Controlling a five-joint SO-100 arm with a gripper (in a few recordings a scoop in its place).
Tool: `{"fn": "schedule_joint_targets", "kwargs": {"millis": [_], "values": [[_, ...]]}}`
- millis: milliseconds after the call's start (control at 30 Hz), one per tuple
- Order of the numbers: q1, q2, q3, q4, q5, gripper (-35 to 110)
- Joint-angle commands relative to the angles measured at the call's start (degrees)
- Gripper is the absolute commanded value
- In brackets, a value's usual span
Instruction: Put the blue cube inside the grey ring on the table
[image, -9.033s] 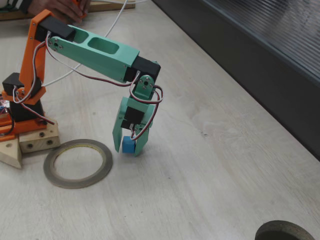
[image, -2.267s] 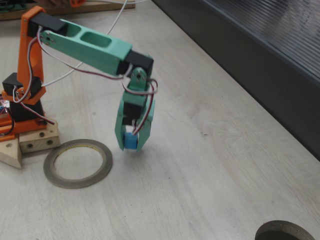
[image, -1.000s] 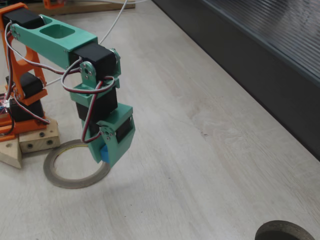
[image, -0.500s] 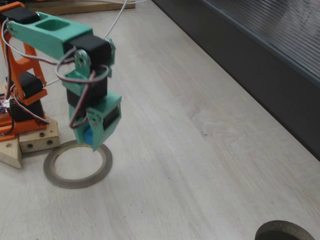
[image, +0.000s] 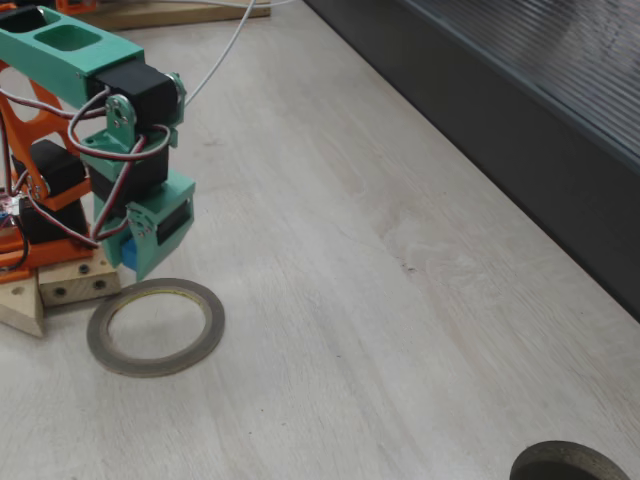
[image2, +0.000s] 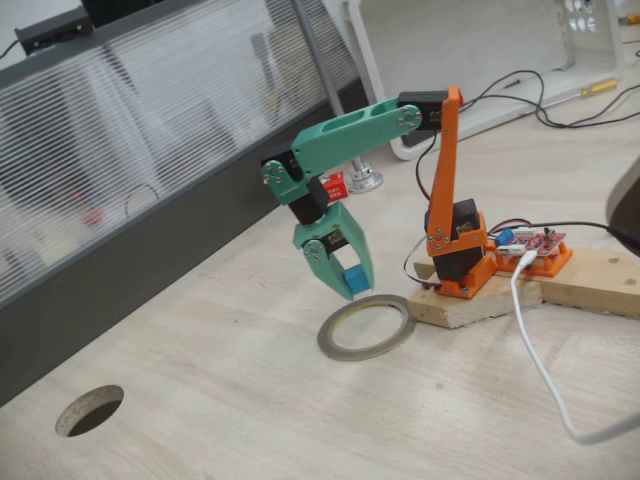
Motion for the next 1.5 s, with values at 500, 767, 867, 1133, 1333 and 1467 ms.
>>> {"fn": "schedule_joint_targets", "kwargs": {"millis": [500,767,867,1133,1333,1467], "values": [[1.4,8.0,18.2,-20.9,0.4,14],[1.5,7.6,18.2,-23.9,0.4,14],[2.8,7.5,18.2,-24.8,0.4,14],[9.5,7.5,18.3,-24.8,0.8,14],[9.5,7.3,18.4,-24.4,0.8,14],[9.5,7.3,20.2,-24.7,0.9,14]]}}
